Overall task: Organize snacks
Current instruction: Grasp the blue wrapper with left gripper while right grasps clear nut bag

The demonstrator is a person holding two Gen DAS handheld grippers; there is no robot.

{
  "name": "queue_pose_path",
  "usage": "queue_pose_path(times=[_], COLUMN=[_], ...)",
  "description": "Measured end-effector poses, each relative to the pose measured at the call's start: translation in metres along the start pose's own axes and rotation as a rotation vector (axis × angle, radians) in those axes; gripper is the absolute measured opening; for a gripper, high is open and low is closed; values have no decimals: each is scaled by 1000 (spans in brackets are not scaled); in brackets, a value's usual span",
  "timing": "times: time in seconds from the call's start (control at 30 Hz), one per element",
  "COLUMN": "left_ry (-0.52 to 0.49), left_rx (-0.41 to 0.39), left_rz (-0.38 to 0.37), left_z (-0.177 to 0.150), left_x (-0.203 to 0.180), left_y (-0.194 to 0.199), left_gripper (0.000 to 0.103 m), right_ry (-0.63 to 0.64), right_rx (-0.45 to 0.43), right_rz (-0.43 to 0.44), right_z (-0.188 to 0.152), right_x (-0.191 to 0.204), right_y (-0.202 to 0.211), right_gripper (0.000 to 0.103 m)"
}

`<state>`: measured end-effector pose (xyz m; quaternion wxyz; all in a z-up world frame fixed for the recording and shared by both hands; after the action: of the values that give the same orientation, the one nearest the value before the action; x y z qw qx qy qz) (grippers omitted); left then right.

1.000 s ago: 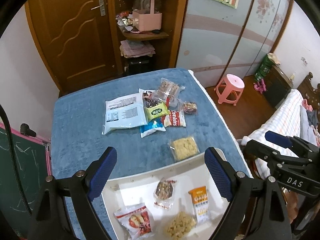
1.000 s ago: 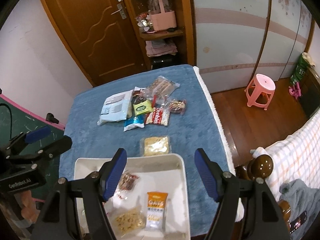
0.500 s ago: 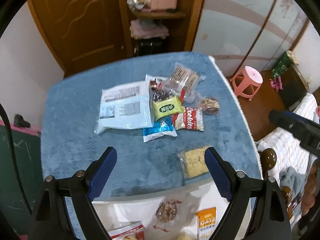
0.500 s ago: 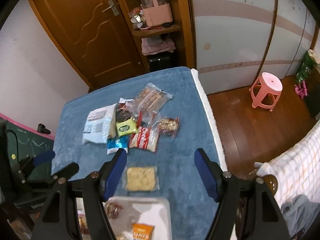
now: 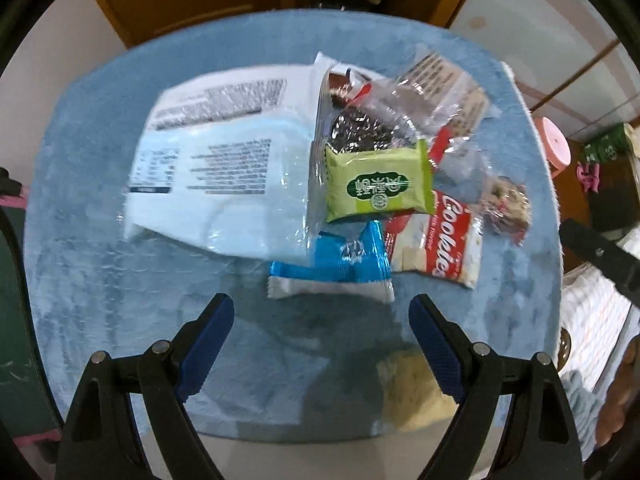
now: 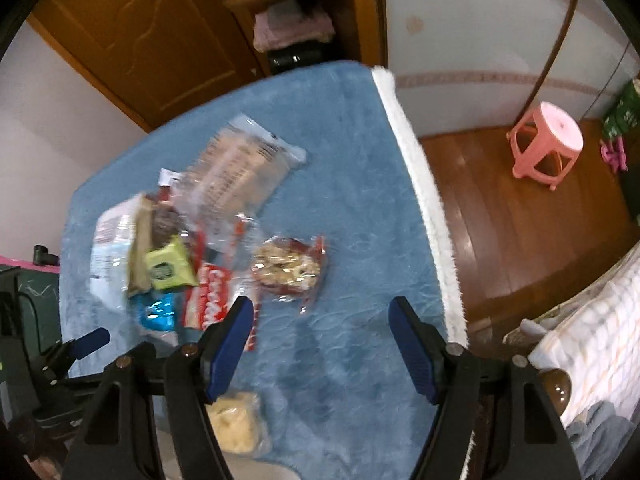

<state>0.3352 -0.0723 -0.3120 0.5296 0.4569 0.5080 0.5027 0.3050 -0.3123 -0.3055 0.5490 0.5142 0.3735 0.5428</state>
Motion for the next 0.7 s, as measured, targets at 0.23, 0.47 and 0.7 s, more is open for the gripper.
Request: queue_pose_path(times=[0.23, 0.47, 0.7], left_ry=[36, 75, 67], left_rx=[17, 41, 52], left_rz=[29, 19, 20], left_z=[11, 18, 18], left_x=[2, 3, -5], left_y=[-22, -42, -50], left_gripper=[89, 89, 76], right_ry=[-47, -41, -4], right_rx=[47, 69, 64], right_rz=[100, 106, 125], right_z=[12, 24, 22], right_x=[0, 8, 13], right_y=[-32, -55, -60], right_gripper=[71, 71, 52])
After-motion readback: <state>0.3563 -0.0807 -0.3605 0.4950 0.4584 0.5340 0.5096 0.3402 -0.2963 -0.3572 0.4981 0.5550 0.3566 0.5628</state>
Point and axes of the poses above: each gripper's, at about its wrist camera, not at the fingertips, and y roughly against the way its jaws point, x to its left, z to its top, the point moved 4 cm from there along -y, roughly the way its jaws point, and after that the axes turned 3 degrees about x, right-handed, at the moved point
